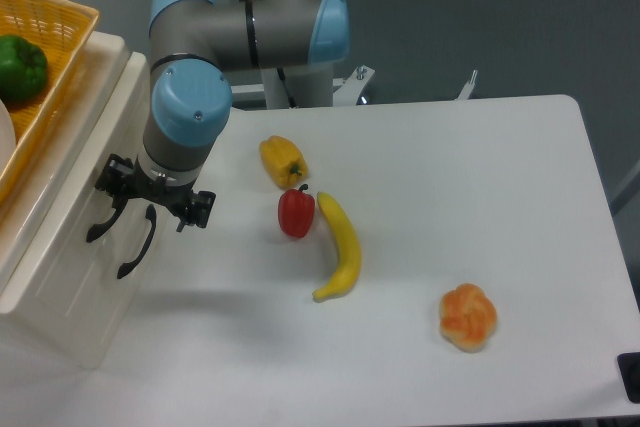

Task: Slide the top white drawer open
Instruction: 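Pull the handle outward, sliding the upper drawer open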

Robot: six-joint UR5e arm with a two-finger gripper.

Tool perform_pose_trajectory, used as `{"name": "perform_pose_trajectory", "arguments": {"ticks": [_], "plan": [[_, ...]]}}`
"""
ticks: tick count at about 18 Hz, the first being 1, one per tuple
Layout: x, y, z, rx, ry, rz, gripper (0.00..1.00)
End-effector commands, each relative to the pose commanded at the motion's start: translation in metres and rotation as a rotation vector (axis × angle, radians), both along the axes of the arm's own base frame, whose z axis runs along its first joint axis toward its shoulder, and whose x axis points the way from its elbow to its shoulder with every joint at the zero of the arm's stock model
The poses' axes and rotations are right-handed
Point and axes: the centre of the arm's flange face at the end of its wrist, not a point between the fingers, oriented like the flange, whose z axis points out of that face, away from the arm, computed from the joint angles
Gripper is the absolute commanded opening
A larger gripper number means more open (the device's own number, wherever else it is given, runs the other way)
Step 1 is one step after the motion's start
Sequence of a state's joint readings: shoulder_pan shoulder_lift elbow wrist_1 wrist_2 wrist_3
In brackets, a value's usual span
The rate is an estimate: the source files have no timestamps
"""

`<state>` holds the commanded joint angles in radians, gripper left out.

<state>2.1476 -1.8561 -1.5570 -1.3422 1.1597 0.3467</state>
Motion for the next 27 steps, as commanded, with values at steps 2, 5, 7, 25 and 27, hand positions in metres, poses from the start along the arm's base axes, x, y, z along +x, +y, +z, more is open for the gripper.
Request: {"name": "perform_pose_trajectory", "arguments": {"ticks": [2, 5, 7, 25, 27], "plan": [[-0.005, -0.001, 0.0, 0.001, 0.0, 0.006, 1.0], [-0.013, -0.004, 0.001, 0.002, 0.001, 0.019, 1.0], [-0.018, -0.005, 0.002, 0.005, 0.003, 0.026, 1.0], [-0.051, -0.017, 0.001, 0.008, 0.005, 0.075, 1.0], [-0.054, -0.018, 0.001, 0.007, 0.006, 0.079, 1.0]]}}
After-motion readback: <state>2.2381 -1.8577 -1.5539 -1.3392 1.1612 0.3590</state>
